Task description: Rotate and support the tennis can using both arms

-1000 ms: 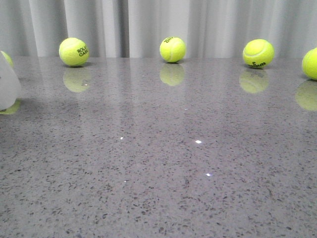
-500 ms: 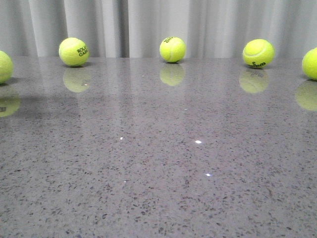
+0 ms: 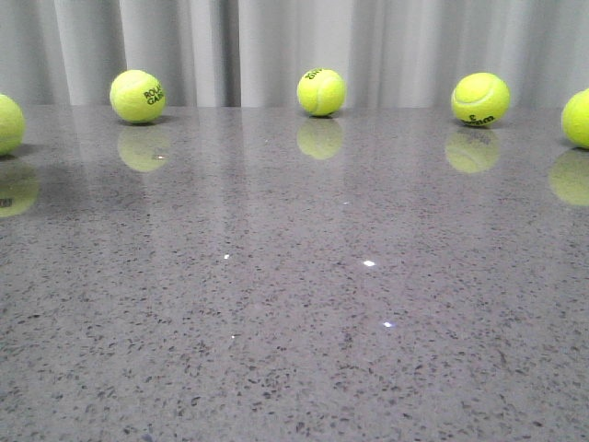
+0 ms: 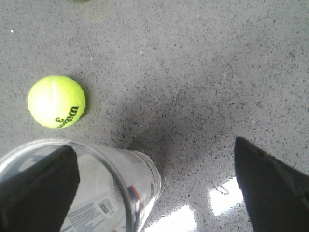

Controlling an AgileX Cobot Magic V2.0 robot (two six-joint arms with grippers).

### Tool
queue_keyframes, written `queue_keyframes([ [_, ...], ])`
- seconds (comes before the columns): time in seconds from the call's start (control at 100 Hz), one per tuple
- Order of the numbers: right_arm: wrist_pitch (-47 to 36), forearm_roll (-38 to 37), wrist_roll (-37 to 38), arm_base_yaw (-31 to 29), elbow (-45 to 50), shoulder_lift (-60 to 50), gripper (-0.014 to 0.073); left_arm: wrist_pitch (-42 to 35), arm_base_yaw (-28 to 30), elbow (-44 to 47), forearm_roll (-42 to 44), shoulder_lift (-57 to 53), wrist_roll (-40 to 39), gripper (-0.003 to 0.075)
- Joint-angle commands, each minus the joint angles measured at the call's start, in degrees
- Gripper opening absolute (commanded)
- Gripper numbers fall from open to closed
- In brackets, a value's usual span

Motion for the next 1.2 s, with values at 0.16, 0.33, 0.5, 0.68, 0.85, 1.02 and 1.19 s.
queue_keyframes([
  [0.16, -4.9, -0.1, 0.0, -0.4, -1.5, 0.0, -0.0066, 0.7, -0.2, -2.3, 0.8, -2.2, -0.6, 0.0617],
  [0.33, -4.9, -0.1, 0.0, -0.4, -1.5, 0.0, -0.0066, 0.7, -0.2, -2.3, 0.9, -5.7, -1.1, 0.0617],
  [0.5, -4.9, -0.1, 0.0, -0.4, -1.5, 0.0, -0.0066, 0.6, -0.2, -2.3, 1.3, -10.8, -4.0, 0.0617],
  [0.68, -4.9, -0.1, 0.0, -0.4, -1.5, 0.0, -0.0066, -1.1, -0.2, -0.2, 1.3, -17.2, -6.7, 0.0617],
  [0.85, -4.9, -0.1, 0.0, -0.4, -1.5, 0.0, -0.0066, -8.0, -0.2, 7.3, 1.3, -25.0, -8.8, 0.0617],
  [1.02, -4.9, -0.1, 0.0, -0.4, -1.5, 0.0, -0.0066, -15.6, -0.2, 18.7, 1.3, -34.3, -10.8, 0.0617],
  [1.19, -4.9, -0.1, 0.0, -0.4, -1.5, 0.0, -0.0066, -25.0, -0.2, 31.5, 1.3, -44.2, -12.8, 0.0617],
])
